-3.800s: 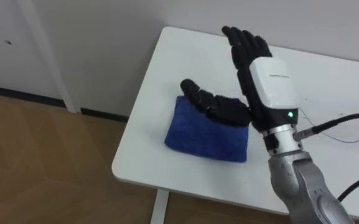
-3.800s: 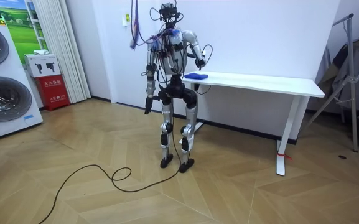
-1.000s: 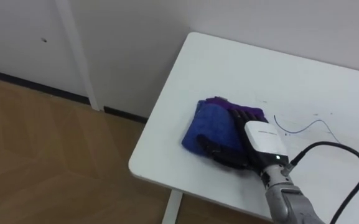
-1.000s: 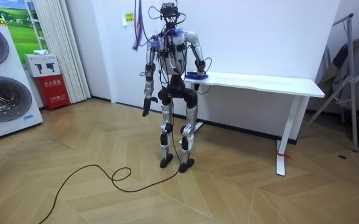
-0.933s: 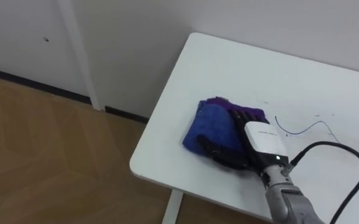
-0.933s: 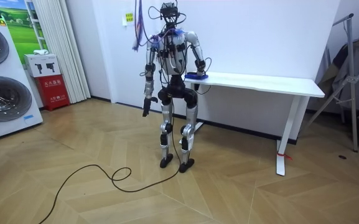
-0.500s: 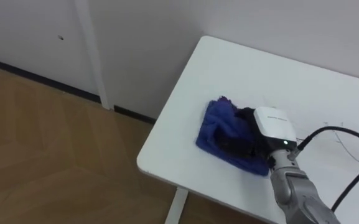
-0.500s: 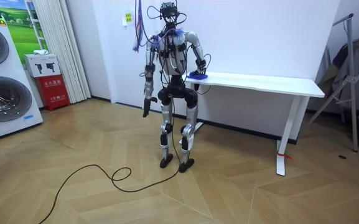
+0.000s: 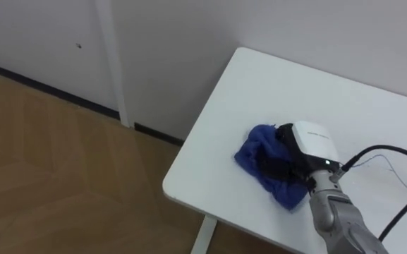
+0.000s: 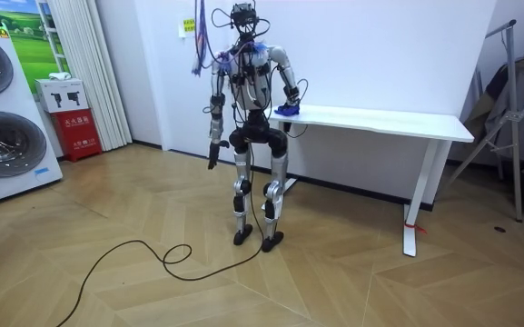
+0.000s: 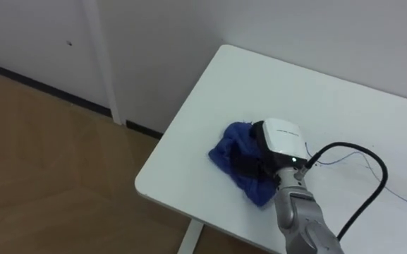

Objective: Wipe table

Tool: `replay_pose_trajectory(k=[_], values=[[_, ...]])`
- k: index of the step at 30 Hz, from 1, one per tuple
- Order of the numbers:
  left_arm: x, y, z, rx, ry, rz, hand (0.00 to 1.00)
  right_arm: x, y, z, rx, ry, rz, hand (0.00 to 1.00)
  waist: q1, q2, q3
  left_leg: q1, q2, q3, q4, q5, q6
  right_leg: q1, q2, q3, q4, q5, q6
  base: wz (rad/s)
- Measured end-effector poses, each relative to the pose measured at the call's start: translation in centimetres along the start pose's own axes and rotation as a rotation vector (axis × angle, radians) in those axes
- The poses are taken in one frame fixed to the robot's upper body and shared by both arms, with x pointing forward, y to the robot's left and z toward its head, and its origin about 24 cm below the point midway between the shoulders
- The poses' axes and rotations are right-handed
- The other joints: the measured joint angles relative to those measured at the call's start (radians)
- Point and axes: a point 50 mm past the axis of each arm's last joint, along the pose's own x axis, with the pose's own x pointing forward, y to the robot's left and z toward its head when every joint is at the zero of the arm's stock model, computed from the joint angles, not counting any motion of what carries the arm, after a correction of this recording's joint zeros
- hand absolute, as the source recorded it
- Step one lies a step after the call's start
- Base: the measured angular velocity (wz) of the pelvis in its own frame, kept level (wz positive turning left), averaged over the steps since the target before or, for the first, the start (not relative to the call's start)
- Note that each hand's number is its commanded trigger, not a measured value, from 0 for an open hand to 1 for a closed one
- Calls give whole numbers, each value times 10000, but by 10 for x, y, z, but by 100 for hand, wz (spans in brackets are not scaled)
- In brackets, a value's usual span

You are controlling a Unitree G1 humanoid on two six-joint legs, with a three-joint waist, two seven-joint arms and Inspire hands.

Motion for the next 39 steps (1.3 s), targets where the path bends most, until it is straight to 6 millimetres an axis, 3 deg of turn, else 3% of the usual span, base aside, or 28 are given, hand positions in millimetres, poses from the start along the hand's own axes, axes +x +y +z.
replay_pose_trajectory(k=[9, 15, 18, 21, 25, 26, 29, 33, 34, 39], values=[[0, -1, 1, -202, -48, 31, 0, 0, 0, 2, 552, 56, -11, 100, -89, 37, 8, 4, 10, 13, -1, 0, 0, -12, 9, 146, 2, 0, 0, -1], [0, -2, 1, -660, -5, 245, 0, 1, 1, 16, 1070, -37, -28, 100, 19, 142, 38, 29, 48, 268, -25, 1, -1, -86, 21, 315, -20, -3, 4, -13], [0, -2, 0, -1117, 69, 200, 0, 12, -1, 14, 1530, 135, -33, 100, 43, 146, 47, -115, 45, 312, -9, 3, -5, -281, 25, 492, 1, -3, 5, -11], [0, -1, 1, -1277, 2, 202, 0, 34, -11, 8, 2414, 514, -51, 100, 79, 144, 47, -582, 36, 363, 99, 19, -23, -714, 8, 493, 122, 0, 6, -5], [2, 13, 9, -1667, -231, 350, 0, 68, -57, -30, 3282, 2247, -856, 100, 121, 71, 67, -1638, 13, 74, 423, 197, -51, -1498, -28, 68, 163, 158, -37, 27], [3, 18, 11, -1639, -352, 344, 0, 72, -73, -46, 3539, 2903, -1325, 100, 139, 48, 73, -1925, -10, -101, 531, 260, -64, -1706, -21, -52, 154, 232, -46, 35], [3, 30, 8, -1764, -303, 518, 0, 67, -99, -83, 4174, 4245, -2157, 100, 300, 4, 85, -2348, -46, -225, 565, 391, -90, -2110, -38, -63, 143, 246, -57, 21], [2, 35, -4, -1786, 56, 660, 0, 54, -109, -117, 4740, 5483, -2590, 100, 293, -66, 125, -2434, -34, -322, 542, 400, -103, -2166, -37, -272, 146, 244, -56, 9], [3, 37, -3, -1794, 20, 706, 0, 49, -112, -125, 4829, 5794, -2661, 100, 239, -151, 166, -2434, -23, -331, 533, 401, -105, -2159, -36, -301, 141, 244, -56, 13], [2, 42, -3, -1930, -8, 898, 0, 30, -103, -151, 5395, 7235, -2646, 100, -325, -458, 140, -2273, -6, -326, 439, 403, -108, -2034, -7, -285, 137, 244, -56, 2]])
